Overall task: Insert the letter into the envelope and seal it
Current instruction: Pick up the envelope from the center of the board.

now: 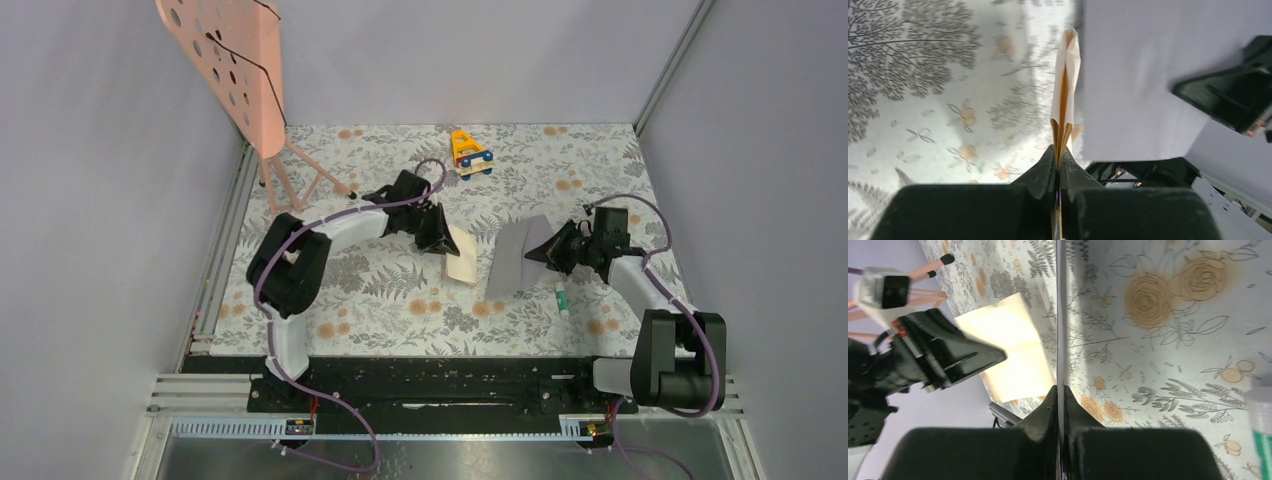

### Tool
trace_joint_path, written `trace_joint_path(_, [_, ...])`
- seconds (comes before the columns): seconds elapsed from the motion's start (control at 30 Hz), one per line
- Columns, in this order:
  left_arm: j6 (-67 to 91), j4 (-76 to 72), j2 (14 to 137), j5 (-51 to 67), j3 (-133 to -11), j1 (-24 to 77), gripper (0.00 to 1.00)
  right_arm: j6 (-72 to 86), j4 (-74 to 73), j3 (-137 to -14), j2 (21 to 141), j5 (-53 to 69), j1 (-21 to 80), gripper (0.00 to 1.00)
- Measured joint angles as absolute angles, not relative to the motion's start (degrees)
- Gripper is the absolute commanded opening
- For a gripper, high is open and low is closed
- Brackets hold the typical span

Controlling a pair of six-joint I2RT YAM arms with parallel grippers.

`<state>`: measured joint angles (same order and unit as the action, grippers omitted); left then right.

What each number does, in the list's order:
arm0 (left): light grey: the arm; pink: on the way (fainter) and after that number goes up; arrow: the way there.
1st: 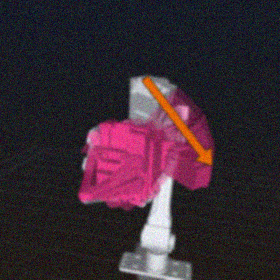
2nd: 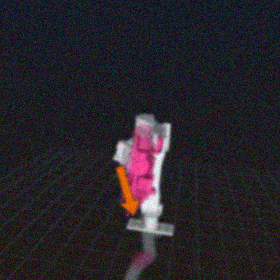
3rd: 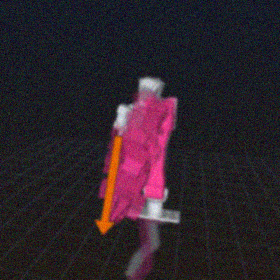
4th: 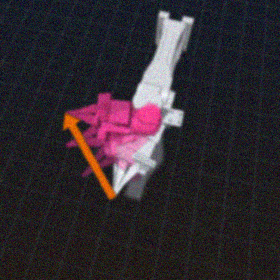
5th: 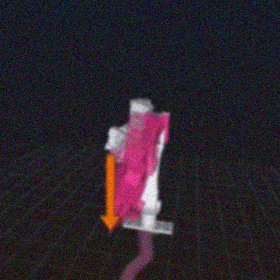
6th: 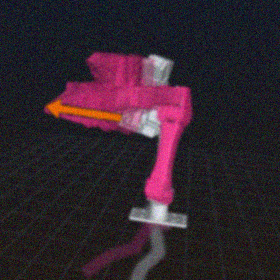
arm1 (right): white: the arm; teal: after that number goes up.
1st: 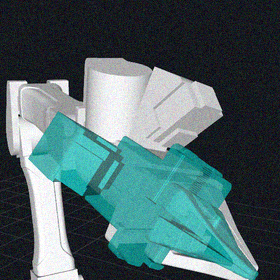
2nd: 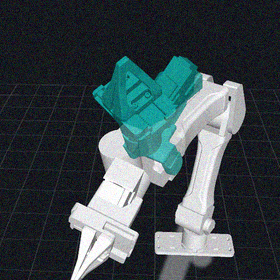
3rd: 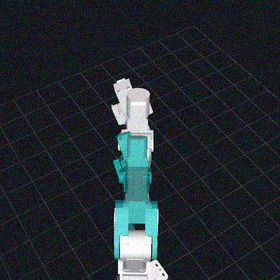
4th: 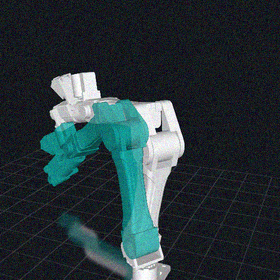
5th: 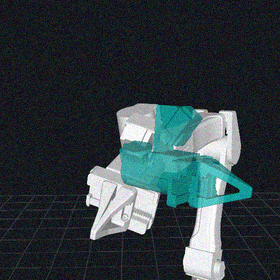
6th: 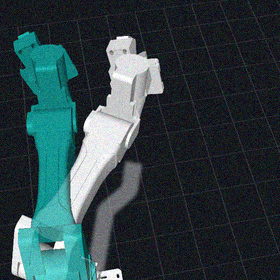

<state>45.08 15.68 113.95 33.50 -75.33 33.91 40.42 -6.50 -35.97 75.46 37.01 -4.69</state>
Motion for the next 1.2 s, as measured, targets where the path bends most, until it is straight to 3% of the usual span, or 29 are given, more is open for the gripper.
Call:
trace_joint_path(0.33, [43.2,17.2,99.3,35.7,-75.2,33.9,0.0,37.7,-23.8,-46.8,70.3,22.7,6.4,0.0])
trace_joint_path(0.63, [38.5,22.1,101.2,39.1,-77.0,37.7,0.0,36.0,-31.6,-50.4,71.5,14.3,13.6,0.0])
trace_joint_path(1.0, [36.3,27.4,104.4,41.4,-82.2,39.8,0.0,34.7,-32.4,-50.4,71.8,11.7,14.3,0.0])
trace_joint_path(1.2, [36.4,27.6,104.4,40.7,-82.3,39.8,0.0,32.2,-36.7,-52.1,71.6,1.7,14.4,0.0])
